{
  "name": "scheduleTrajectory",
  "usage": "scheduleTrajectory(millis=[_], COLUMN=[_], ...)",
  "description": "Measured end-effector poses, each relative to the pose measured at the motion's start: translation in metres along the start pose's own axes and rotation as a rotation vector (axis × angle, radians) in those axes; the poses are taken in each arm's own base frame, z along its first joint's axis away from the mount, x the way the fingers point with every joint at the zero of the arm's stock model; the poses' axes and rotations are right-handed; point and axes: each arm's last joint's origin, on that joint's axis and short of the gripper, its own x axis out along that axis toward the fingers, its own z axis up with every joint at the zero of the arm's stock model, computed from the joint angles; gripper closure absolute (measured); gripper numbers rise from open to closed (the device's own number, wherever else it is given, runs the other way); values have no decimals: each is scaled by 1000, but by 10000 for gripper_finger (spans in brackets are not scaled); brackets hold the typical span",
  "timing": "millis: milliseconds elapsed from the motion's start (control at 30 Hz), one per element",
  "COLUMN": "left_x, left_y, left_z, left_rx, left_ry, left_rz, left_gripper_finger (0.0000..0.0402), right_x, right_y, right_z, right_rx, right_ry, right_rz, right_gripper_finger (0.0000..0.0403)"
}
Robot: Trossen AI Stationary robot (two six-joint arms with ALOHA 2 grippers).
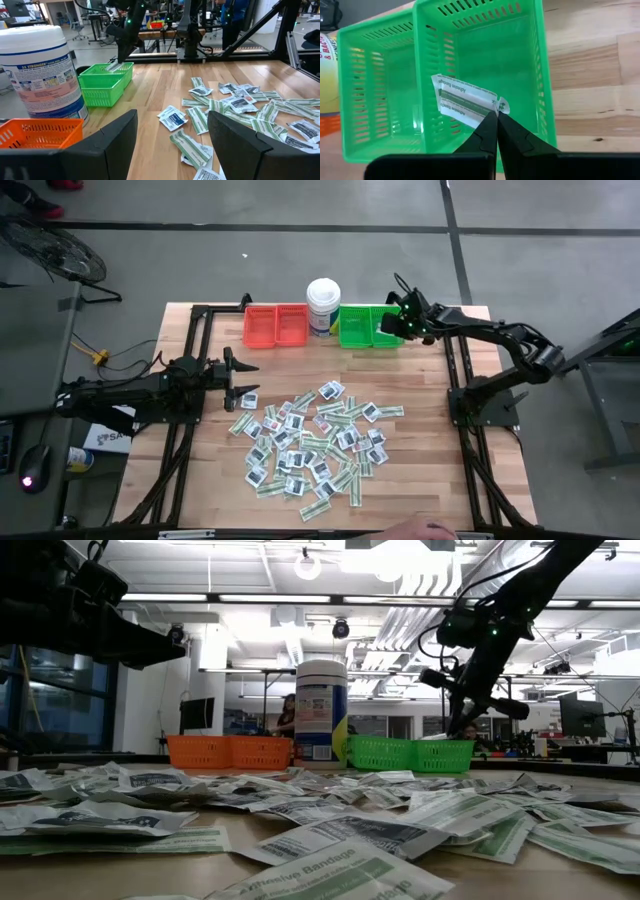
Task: Pick & Place First Aid Supplies
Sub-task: Put the green bandage pack into the right green bin
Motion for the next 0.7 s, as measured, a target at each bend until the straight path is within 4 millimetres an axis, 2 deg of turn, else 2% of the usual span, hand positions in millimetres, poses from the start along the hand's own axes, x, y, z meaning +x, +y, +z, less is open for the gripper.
scheduleTrajectory(millis=[167, 267, 700], left_x=[0, 0, 0], left_y=[0, 0, 0], left_z=[0, 0, 0], left_rx=[0, 0, 0], left_ry=[0, 0, 0], left_rz=[0, 0, 0], left_gripper_finger=[163, 163, 163], right_x=[0, 0, -1], right_y=[0, -1, -1], right_z=[0, 0, -1], right_rx=[69, 102, 114], right_ry=[-2, -2, -2], right_rz=[-4, -12, -17], right_gripper_finger=[399, 384, 250])
